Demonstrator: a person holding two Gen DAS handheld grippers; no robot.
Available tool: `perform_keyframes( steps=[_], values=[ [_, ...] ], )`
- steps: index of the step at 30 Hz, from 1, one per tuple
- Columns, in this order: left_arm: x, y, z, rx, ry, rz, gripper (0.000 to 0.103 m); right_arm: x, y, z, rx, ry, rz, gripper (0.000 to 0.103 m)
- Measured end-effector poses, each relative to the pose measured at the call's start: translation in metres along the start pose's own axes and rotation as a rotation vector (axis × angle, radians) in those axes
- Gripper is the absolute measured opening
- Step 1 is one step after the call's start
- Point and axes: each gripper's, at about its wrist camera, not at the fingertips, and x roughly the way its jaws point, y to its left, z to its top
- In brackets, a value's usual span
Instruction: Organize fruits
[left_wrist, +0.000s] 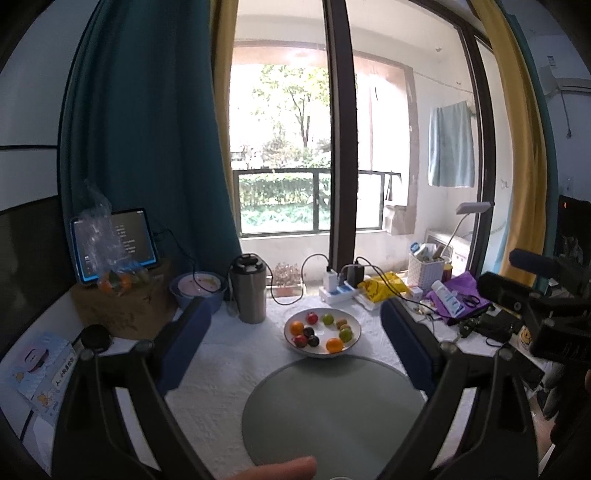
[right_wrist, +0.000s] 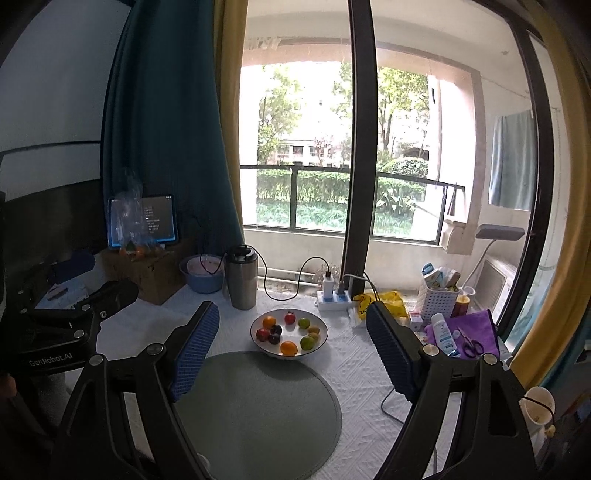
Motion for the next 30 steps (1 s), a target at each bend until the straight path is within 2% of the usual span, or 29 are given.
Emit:
perform_keyframes(
  steps=[13, 30],
  values=[
    [-0.015, 0.02, -0.002, -0.05, -0.033, 0.023, 0.094, -0.009, -0.004, -0.003, 0.015, -0.001, -0.016, 0.085],
    [-0.022, 0.018, -0.01, -0.072, -0.031, 0.014, 0.094, -0.011, -0.006, -0.008, 0.022, 0.006, -0.013, 0.085]
  ],
)
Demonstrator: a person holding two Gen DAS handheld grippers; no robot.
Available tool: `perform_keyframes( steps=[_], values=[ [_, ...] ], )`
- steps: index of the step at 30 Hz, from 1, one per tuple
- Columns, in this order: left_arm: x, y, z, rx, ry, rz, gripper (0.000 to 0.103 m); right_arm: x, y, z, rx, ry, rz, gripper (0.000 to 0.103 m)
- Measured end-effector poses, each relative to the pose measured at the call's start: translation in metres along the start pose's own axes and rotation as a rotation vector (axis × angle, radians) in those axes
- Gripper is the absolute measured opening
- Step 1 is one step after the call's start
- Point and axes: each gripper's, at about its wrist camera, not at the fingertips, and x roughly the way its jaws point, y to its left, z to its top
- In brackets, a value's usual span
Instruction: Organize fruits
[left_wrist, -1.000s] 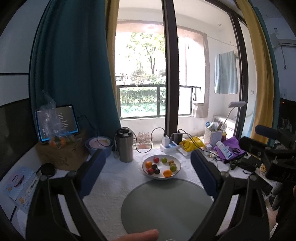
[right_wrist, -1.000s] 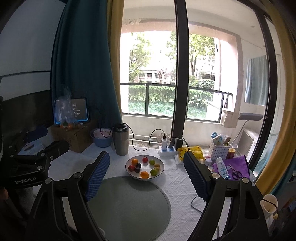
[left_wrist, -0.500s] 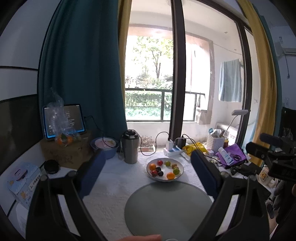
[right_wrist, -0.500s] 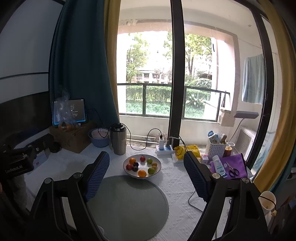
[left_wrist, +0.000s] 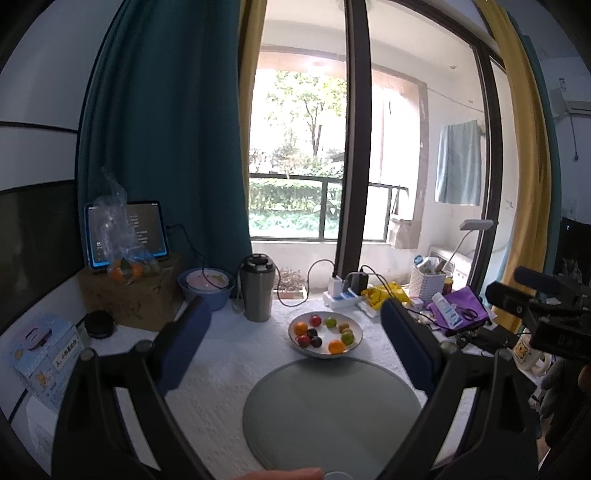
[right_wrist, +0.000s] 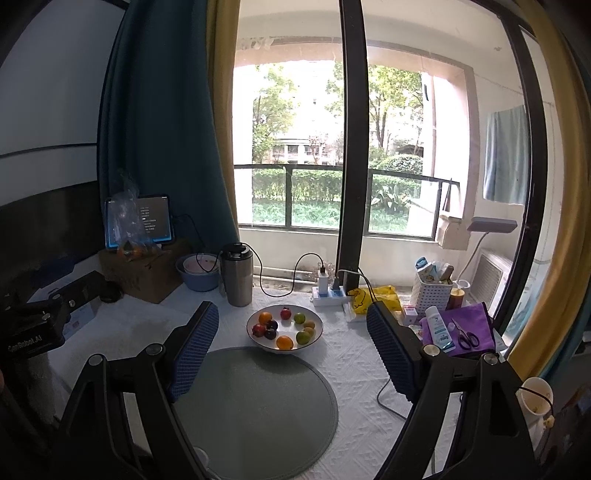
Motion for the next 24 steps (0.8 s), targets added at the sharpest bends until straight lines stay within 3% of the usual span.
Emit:
perform_keyframes(
  steps=[24],
  values=[
    [0.0009, 0.0009, -0.003, -0.03, 0.011, -0.008, 0.094, 0.0076, -0.002, -0.0015, 0.001, 0.022, 0.001, 0.085]
  ],
)
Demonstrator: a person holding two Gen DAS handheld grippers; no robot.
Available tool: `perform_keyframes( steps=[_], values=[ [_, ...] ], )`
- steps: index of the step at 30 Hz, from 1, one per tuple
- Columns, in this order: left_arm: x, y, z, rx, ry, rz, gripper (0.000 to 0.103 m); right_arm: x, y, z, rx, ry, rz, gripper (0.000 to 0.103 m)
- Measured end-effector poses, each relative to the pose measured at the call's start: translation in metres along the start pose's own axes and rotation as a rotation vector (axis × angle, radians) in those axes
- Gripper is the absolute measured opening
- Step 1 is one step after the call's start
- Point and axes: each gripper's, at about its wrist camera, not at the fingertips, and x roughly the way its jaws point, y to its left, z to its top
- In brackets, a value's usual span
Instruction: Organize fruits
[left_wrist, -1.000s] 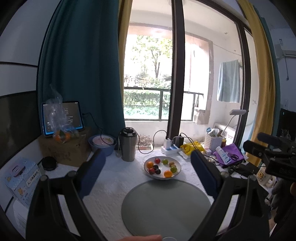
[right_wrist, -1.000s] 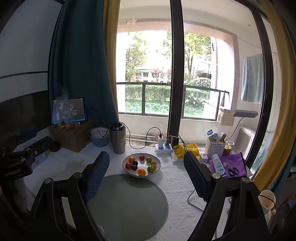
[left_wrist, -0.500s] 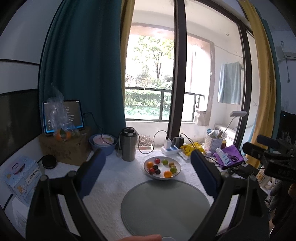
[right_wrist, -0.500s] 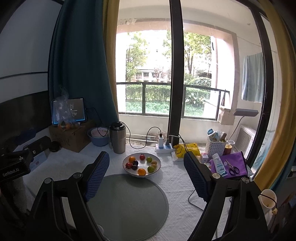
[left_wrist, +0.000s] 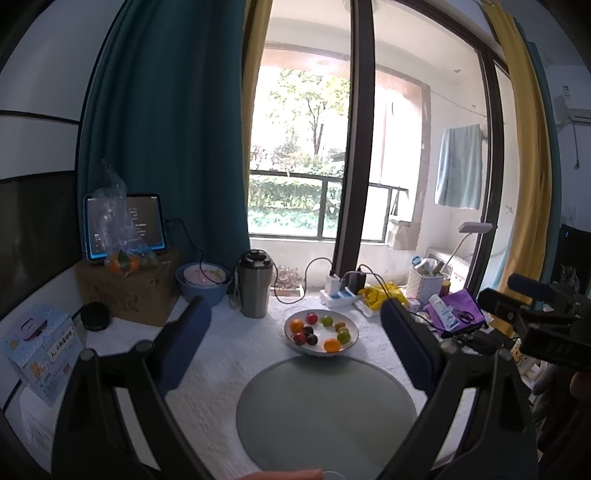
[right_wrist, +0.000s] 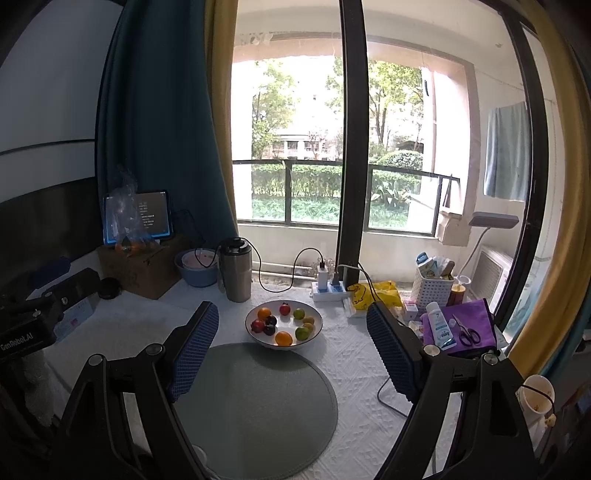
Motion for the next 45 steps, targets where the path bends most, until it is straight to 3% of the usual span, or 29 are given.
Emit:
perform_keyframes(
  steps=[45],
  values=[
    [0.004, 0.001, -0.004, 0.0, 0.007, 0.005, 0.094, 0.009, 0.003, -0.008, -0.004, 0.022, 0.016, 0.085]
  ],
)
